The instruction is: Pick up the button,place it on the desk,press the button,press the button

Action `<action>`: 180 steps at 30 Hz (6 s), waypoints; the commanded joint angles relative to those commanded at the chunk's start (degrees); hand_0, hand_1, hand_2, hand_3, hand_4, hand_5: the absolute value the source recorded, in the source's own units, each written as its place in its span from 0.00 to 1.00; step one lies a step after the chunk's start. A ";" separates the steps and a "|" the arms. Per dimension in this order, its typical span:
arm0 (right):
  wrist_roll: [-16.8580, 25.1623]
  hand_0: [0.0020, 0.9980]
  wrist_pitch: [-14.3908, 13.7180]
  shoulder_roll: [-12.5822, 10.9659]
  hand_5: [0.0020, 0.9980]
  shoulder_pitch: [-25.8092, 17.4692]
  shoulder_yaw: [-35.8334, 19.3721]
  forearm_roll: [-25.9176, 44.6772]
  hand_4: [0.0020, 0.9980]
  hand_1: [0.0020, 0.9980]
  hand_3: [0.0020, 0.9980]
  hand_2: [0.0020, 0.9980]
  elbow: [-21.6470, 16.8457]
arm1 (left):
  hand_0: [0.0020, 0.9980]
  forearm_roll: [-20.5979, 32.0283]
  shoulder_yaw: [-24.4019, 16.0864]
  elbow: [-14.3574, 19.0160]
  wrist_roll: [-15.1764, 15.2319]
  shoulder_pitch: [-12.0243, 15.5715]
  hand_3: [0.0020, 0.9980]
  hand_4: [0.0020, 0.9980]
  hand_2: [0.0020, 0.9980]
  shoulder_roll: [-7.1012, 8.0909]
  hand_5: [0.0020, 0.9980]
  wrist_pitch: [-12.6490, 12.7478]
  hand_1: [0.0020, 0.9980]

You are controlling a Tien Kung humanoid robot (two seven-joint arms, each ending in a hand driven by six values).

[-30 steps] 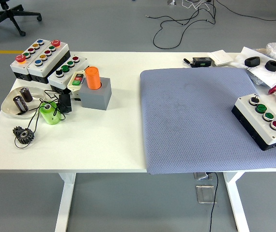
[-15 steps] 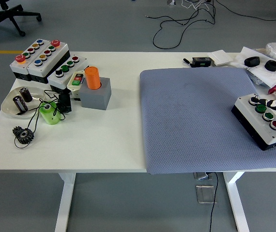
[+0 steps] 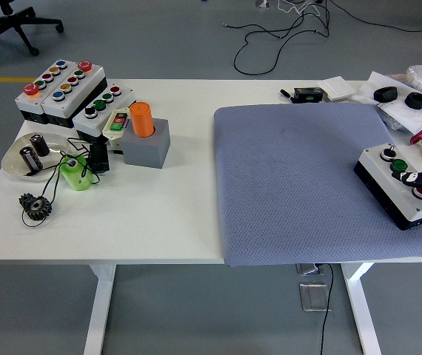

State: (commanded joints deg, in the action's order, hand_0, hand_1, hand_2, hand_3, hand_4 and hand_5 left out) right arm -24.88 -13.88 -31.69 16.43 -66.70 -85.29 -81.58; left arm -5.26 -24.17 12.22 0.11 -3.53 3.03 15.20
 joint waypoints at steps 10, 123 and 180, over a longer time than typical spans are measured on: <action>0.40 0.97 -0.19 2.18 0.27 -1.13 -0.69 -0.54 0.99 0.95 1.00 1.00 2.04 | 0.68 0.99 1.24 0.36 0.28 -0.14 0.65 0.46 0.72 0.25 1.00 -0.11 0.71; 38.00 0.00 11.50 -9.79 0.00 31.76 46.78 4.33 0.39 0.00 0.22 0.08 14.05 | 0.68 -0.23 1.21 0.19 -0.35 -1.30 0.64 0.45 0.71 0.97 1.00 0.51 0.71; 34.84 0.86 13.72 -8.51 0.20 30.42 46.53 -6.90 0.81 0.81 0.93 0.86 14.18 | 0.67 0.16 2.22 0.36 -0.63 -0.25 0.63 0.44 0.70 1.20 0.99 0.55 0.70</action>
State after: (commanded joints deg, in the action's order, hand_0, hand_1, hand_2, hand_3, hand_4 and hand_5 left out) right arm 9.96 -0.16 -40.20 46.85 -20.17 -92.18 -67.40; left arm -5.10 -21.95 12.59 -0.52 -3.78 4.23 15.75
